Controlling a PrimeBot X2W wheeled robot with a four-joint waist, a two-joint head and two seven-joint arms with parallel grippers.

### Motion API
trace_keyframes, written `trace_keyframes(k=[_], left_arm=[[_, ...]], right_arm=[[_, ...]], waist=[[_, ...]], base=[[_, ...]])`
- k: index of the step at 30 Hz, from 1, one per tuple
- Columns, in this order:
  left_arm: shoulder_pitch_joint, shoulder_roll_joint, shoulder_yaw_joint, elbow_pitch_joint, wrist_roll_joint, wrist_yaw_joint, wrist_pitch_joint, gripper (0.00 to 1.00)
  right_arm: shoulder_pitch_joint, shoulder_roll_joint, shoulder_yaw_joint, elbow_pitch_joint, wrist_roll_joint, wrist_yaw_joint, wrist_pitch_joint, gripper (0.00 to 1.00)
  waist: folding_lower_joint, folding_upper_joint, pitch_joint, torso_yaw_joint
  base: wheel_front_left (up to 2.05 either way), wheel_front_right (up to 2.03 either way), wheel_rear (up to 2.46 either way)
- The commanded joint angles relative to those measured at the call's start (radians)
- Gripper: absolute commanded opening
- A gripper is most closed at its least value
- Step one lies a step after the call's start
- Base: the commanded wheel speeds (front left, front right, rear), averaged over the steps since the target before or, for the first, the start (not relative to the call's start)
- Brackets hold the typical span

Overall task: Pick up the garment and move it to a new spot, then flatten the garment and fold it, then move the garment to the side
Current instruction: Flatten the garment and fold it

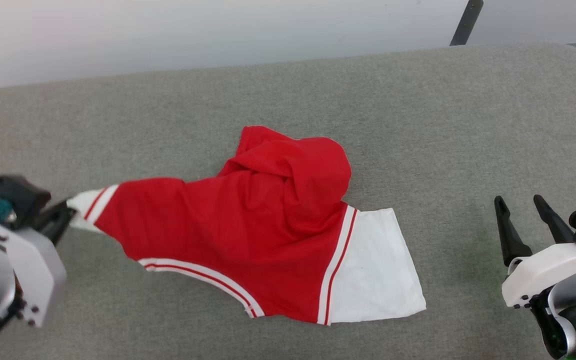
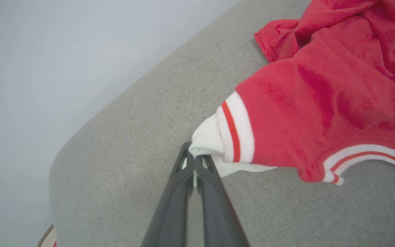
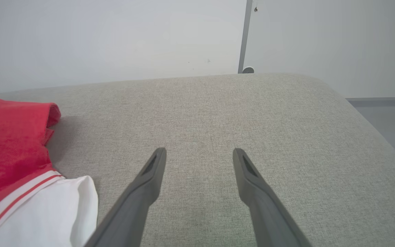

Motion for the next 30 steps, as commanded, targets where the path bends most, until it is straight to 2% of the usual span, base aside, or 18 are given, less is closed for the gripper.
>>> trace_keyframes(k=[1, 5, 9, 13, 17, 20, 21, 23, 24, 30], left_arm=[[0.04, -0.004, 0.003, -0.004, -0.006, 0.012, -0.021, 0.0], [0.123, -0.01, 0.002, -0.003, -0.035, 0.031, -0.062, 0.0], [0.191, -0.023, -0.017, 0.023, -0.049, 0.025, -0.101, 0.0], [0.225, -0.053, -0.047, 0.082, -0.058, 0.0, -0.126, 0.0], [0.228, -0.105, -0.072, 0.162, -0.07, -0.024, -0.163, 0.0], [0.216, -0.14, -0.088, 0.22, -0.075, -0.04, -0.191, 0.13], [0.212, -0.152, -0.091, 0.236, -0.08, -0.043, -0.199, 0.21], [0.206, -0.172, -0.095, 0.272, -0.085, -0.047, -0.208, 0.48], [0.205, -0.18, -0.098, 0.287, -0.091, -0.049, -0.209, 0.98], [0.203, -0.198, -0.104, 0.315, -0.107, -0.05, -0.213, 1.0]], right_arm=[[0.01, -0.003, -0.003, -0.008, -0.003, -0.001, 0.001, 1.0], [0.025, -0.007, -0.001, -0.011, 0.002, -0.001, 0.009, 1.0], [0.023, -0.014, 0.0, -0.006, 0.011, -0.001, 0.008, 1.0], [0.021, -0.02, 0.005, 0.001, 0.012, -0.001, 0.012, 1.0], [0.022, -0.026, 0.014, 0.009, 0.016, -0.001, 0.016, 1.0], [0.031, -0.028, 0.02, 0.012, 0.013, -0.001, 0.02, 1.0], [0.034, -0.029, 0.023, 0.011, 0.013, -0.001, 0.023, 1.0], [0.041, -0.033, 0.025, 0.01, 0.015, -0.001, 0.028, 1.0], [0.043, -0.036, 0.028, 0.007, 0.015, -0.001, 0.03, 1.0], [0.067, -0.044, 0.028, -0.009, 0.015, -0.001, 0.045, 1.0]], waist=[[0.0, 0.0, -0.004, 0.007], [0.0, 0.0, -0.004, 0.017], [0.0, 0.0, 0.0, 0.028], [0.0, 0.0, -0.001, 0.041], [0.0, 0.0, -0.012, 0.053], [0.0, 0.0, -0.025, 0.063], [0.0, 0.0, -0.03, 0.066], [0.0, 0.0, -0.041, 0.072], [0.0, 0.0, -0.046, 0.074], [0.0, 0.0, -0.078, 0.091]], base=[[0.0, 0.0, 0.0], [0.0, 0.0, 0.0], [0.0, 0.0, 0.0], [0.0, 0.0, 0.0], [0.0, 0.0, 0.0], [0.0, 0.0, 0.0], [0.0, 0.0, 0.0], [0.0, 0.0, 0.0], [0.0, 0.0, 0.0], [0.0, 0.0, 0.0]])
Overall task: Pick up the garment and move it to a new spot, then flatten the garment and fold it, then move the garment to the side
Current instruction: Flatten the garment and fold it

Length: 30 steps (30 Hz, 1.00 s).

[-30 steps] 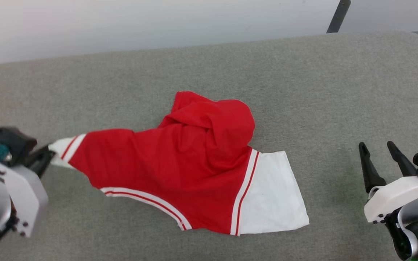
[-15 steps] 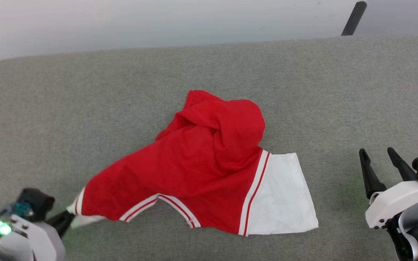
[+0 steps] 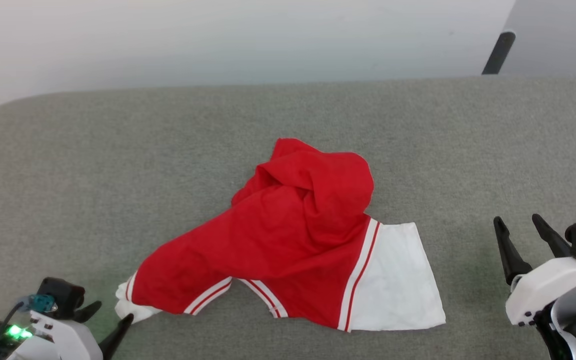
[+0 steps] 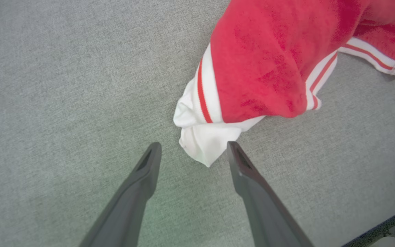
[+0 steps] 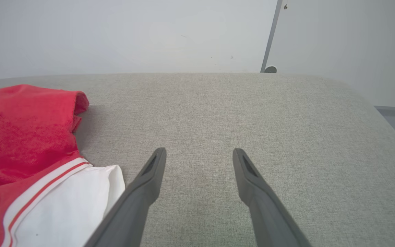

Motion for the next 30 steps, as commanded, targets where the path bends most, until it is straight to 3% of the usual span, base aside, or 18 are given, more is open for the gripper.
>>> trace_keyframes(k=[1, 5, 11, 19, 30], left_arm=[[-0.004, -0.002, -0.001, -0.011, -0.008, -0.002, -0.005, 1.0], [0.021, 0.007, 0.0, -0.046, -0.009, 0.012, -0.005, 1.0], [0.082, 0.015, 0.037, -0.11, -0.021, 0.083, -0.052, 1.0], [0.182, -0.022, 0.099, -0.177, -0.013, 0.179, -0.213, 1.0], [0.258, -0.077, 0.11, -0.177, -0.022, 0.21, -0.331, 1.0]], right_arm=[[0.026, -0.007, 0.0, -0.009, 0.001, -0.001, 0.006, 1.0], [0.038, -0.007, 0.002, -0.023, -0.002, -0.001, 0.017, 1.0], [0.066, -0.002, 0.008, -0.038, 0.003, -0.001, 0.028, 1.0], [0.094, 0.003, 0.016, -0.051, 0.006, -0.001, 0.033, 1.0], [0.125, 0.008, 0.01, -0.059, 0.011, -0.001, 0.042, 1.0]], waist=[[0.0, 0.0, -0.021, 0.015], [0.0, 0.0, -0.043, 0.025], [0.0, 0.0, -0.081, 0.035], [0.0, 0.0, -0.114, 0.052], [0.0, 0.0, -0.147, 0.079]], base=[[0.0, 0.0, 0.0], [0.0, 0.0, 0.0], [0.0, 0.0, 0.0], [0.0, 0.0, 0.0], [0.0, 0.0, 0.0]])
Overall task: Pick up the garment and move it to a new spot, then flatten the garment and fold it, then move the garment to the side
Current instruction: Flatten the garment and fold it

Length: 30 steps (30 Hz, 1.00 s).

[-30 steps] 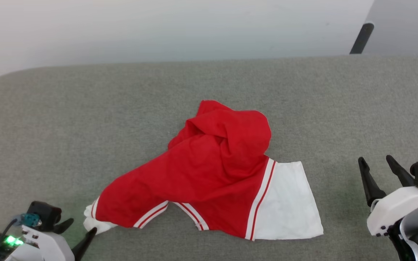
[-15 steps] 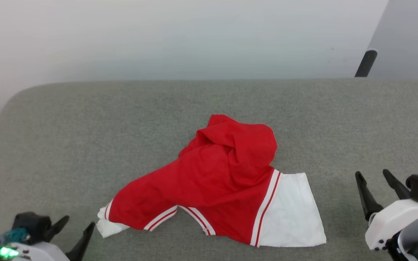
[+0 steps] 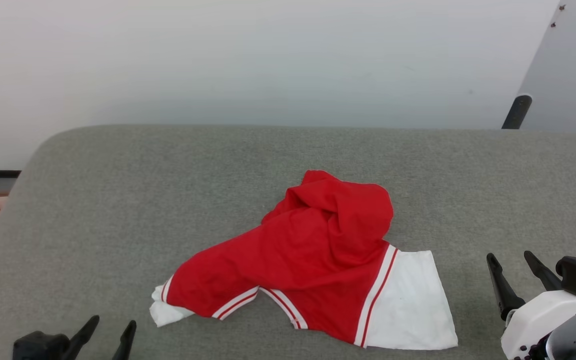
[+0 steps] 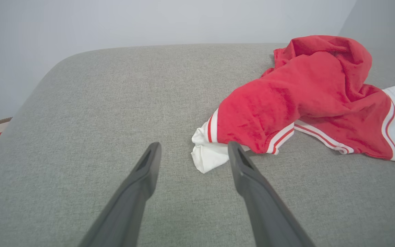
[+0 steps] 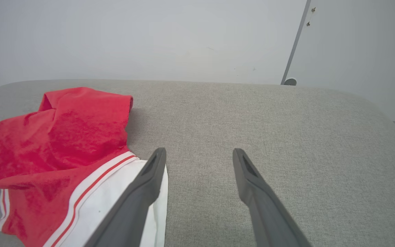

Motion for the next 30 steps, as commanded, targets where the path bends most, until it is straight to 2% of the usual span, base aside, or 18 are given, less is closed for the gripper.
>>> trace_keyframes(k=[1, 9, 19, 30], left_arm=[[0.011, -0.005, 0.002, -0.001, -0.005, 0.007, -0.007, 1.0], [0.009, -0.011, -0.005, -0.004, -0.008, -0.005, -0.016, 1.0], [-0.101, 0.029, -0.052, 0.044, 0.007, -0.078, 0.087, 1.0], [-0.242, 0.003, -0.111, 0.188, 0.028, -0.151, 0.173, 1.0]], right_arm=[[0.012, 0.003, -0.003, -0.005, 0.002, -0.001, 0.003, 1.0], [0.021, 0.007, -0.001, -0.021, 0.004, -0.001, 0.012, 1.0], [-0.03, -0.011, 0.016, -0.058, 0.009, -0.001, 0.023, 1.0], [-0.067, -0.023, 0.007, -0.071, 0.01, -0.001, 0.01, 1.0]], waist=[[-0.0001, 0.0, -0.006, 0.007], [-0.0001, 0.0, -0.001, 0.017], [-0.0001, 0.0, 0.097, -0.031], [-0.0001, 0.0, 0.207, -0.082]], base=[[0.0, 0.0, 0.0], [0.0, 0.0, 0.0], [0.0, 0.0, 0.0], [0.0, 0.0, 0.0]])
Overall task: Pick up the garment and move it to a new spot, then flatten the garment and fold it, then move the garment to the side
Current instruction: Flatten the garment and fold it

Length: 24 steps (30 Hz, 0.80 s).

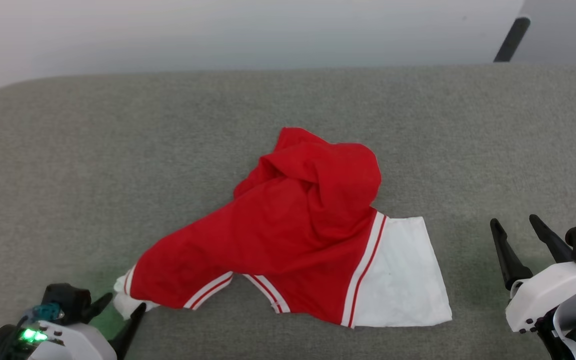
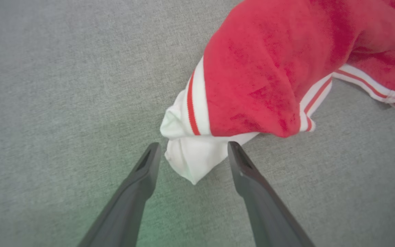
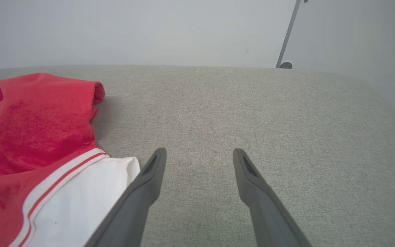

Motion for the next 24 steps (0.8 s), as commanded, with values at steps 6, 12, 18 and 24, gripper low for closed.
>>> trace_keyframes(k=[6, 12, 18, 24], left_arm=[[-0.058, -0.031, -0.024, 0.099, 0.008, -0.018, 0.028, 1.0], [-0.087, -0.057, -0.038, 0.175, -0.003, -0.026, 0.051, 1.0], [-0.099, -0.077, -0.051, 0.208, -0.023, -0.042, 0.079, 0.0], [-0.107, -0.078, -0.058, 0.213, -0.023, -0.046, 0.079, 0.0]], right_arm=[[-0.018, -0.008, -0.002, -0.008, 0.002, -0.001, -0.003, 1.0], [-0.019, -0.009, -0.008, -0.017, -0.008, -0.001, 0.008, 1.0], [-0.019, -0.012, 0.014, -0.024, 0.01, -0.001, 0.032, 1.0], [0.001, -0.051, 0.095, -0.065, 0.085, -0.001, 0.15, 1.0]], waist=[[0.0, 0.0, 0.042, -0.034], [0.0, 0.0, 0.04, -0.03], [0.0, 0.0, 0.032, -0.023], [0.0, 0.0, 0.025, -0.011]], base=[[0.0, 0.0, 0.0], [0.0, 0.0, 0.0], [0.0, 0.0, 0.0], [0.0, 0.0, 0.0]])
